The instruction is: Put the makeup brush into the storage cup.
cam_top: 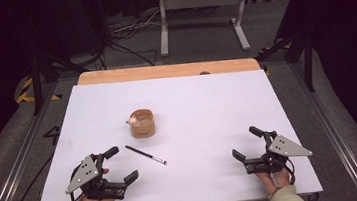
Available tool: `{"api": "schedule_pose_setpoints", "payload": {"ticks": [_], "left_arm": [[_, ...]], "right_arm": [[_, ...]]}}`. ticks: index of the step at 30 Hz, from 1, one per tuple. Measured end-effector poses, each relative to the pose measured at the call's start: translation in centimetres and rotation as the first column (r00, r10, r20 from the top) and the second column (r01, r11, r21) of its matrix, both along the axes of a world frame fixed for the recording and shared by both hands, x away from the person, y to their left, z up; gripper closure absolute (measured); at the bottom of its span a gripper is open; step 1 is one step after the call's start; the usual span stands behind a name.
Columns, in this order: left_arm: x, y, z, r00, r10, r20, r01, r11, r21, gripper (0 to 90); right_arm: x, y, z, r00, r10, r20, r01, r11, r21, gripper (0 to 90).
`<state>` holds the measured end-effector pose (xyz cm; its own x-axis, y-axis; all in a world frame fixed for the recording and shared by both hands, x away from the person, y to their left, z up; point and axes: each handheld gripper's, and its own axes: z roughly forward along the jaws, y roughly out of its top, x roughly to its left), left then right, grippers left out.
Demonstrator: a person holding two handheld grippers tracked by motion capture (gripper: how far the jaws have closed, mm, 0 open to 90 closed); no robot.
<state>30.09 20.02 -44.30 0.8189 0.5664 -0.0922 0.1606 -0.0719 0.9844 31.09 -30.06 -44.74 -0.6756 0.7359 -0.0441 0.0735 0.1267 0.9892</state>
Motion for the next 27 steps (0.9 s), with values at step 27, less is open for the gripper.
{"api": "schedule_pose_setpoints", "payload": {"ticks": [27], "left_arm": [[2.1,-1.6,2.0,0.997,-0.076,-0.011,0.076,0.9964,-0.039,0.2]], "right_arm": [[0.0,-0.1,-0.1,0.9997,0.01,-0.024,-0.01,1.0,0.01,1.7]]}}
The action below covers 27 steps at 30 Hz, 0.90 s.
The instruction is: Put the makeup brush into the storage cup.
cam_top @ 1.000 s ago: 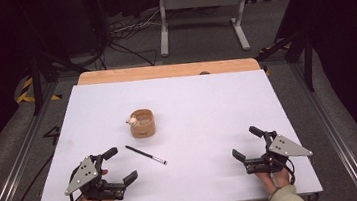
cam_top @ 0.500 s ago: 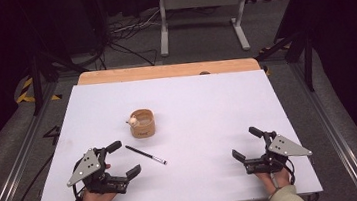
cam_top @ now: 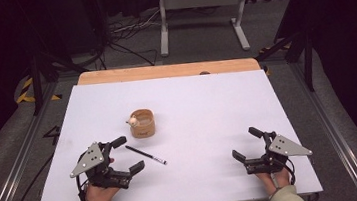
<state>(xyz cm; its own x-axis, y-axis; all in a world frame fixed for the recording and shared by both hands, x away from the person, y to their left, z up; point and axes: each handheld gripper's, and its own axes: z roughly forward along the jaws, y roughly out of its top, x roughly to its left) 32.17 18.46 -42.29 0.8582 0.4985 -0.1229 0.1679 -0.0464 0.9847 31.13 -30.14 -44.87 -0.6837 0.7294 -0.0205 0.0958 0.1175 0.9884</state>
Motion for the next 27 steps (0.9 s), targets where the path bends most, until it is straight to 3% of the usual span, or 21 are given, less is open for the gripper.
{"api": "schedule_pose_setpoints", "payload": {"ticks": [6,10,14,19,22,27], "left_arm": [[0.3,-0.4,0.1,0.9997,-0.014,0.022,0.014,0.9999,-0.006,0.1],[0.4,-1.1,0.3,0.9985,-0.035,0.042,0.034,0.9993,0.017,0.0],[0.5,-1.4,0.5,0.9968,-0.033,0.074,0.033,0.9994,-0.01,0.0],[0.7,-1.8,0.8,0.9969,-0.057,0.053,0.058,0.9982,-0.016,0.1],[0.8,-2.2,1.2,0.9972,-0.074,0.006,0.074,0.9963,0.044,0.1],[0.7,-2.7,2.4,0.9979,-0.065,0.001,0.064,0.985,0.16,0.5]], "right_arm": [[0.0,0.0,0.0,1.0,0.003,-0.002,-0.003,1.0,0.002,1.7],[0.0,0.0,0.0,1.0,0.007,0.001,-0.007,1.0,0.004,1.2],[0.0,0.0,0.0,0.9999,0.01,0.006,-0.01,1.0,0.007,0.9],[0.0,0.0,0.0,0.9999,0.009,0.009,-0.009,1.0,0.009,1.0],[0.0,0.0,0.0,0.9999,0.009,0.01,-0.009,1.0,0.008,1.0],[0.1,0.1,0.0,0.9999,0.013,0.005,-0.013,1.0,0.005,1.0]]}}
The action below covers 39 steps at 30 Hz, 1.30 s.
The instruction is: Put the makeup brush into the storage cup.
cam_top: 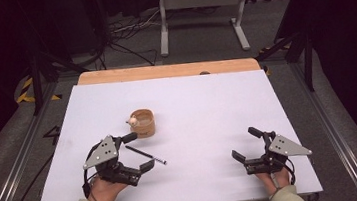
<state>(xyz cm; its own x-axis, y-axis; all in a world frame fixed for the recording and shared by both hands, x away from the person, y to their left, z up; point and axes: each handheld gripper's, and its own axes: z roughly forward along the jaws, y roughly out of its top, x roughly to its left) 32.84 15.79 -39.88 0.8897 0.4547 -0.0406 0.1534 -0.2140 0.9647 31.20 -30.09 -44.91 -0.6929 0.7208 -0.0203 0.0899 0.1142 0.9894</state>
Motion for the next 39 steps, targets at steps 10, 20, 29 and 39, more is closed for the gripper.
{"api": "schedule_pose_setpoints", "payload": {"ticks": [10,20,29,39], "left_arm": [[0.7,-1.3,1.7,0.9998,-0.018,-0.011,0.02,0.9693,0.245,0.4],[1.7,-1.5,2.7,0.9988,-0.014,-0.046,0.031,0.9173,0.397,0.5],[2.6,-2.3,3.5,0.9961,0.011,-0.087,0.035,0.8606,0.508,2.2],[3.7,-2.6,4.2,0.9862,0.042,-0.16,0.057,0.8212,0.568,2.4]], "right_arm": [[0.0,0.0,0.0,0.9999,0.0,-0.012,0.0,1.0,0.003,1.0],[0.1,0.0,-0.1,0.9998,0.007,-0.02,-0.006,1.0,0.007,1.1],[0.1,-0.1,-0.1,0.9995,0.011,-0.031,-0.01,1.0,0.015,1.1],[0.1,-0.1,-0.1,0.9993,0.011,-0.036,-0.01,1.0,0.02,1.1]]}}
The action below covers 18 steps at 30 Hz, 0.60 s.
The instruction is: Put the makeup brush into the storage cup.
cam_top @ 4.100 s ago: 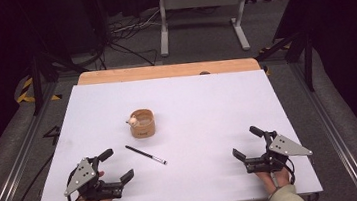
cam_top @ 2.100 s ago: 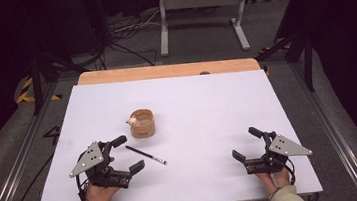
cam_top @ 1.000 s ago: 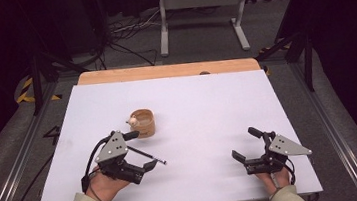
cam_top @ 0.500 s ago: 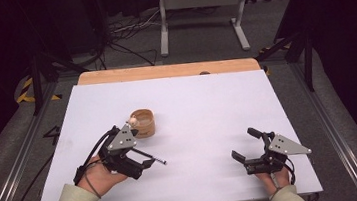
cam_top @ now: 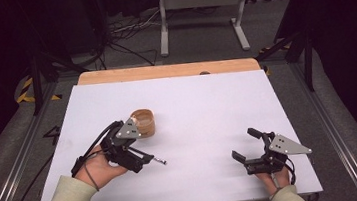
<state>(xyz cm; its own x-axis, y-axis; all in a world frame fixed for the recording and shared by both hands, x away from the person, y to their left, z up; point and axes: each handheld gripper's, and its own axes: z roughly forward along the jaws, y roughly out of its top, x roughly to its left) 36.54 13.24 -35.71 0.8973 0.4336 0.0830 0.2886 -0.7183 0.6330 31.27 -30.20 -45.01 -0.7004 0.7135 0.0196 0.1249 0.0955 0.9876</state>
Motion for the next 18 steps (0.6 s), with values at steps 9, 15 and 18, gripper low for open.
{"api": "schedule_pose_setpoints", "payload": {"ticks": [9,15,18], "left_arm": [[0.7,-0.2,0.2,0.9996,0.024,-0.013,-0.024,0.9986,0.047,1.7],[1.1,-0.6,0.2,0.999,0.007,-0.044,-0.002,0.9952,0.098,2.9],[1.4,-0.9,0.2,0.9984,-0.003,-0.056,0.011,0.9906,0.136,2.7]], "right_arm": [[-0.1,0.0,0.0,1.0,0.002,-0.002,-0.002,1.0,0.003,1.1],[0.0,0.0,0.0,1.0,0.003,-0.006,-0.003,1.0,0.008,1.1],[0.0,-0.1,0.0,1.0,0.004,-0.008,-0.004,1.0,0.008,1.1]]}}
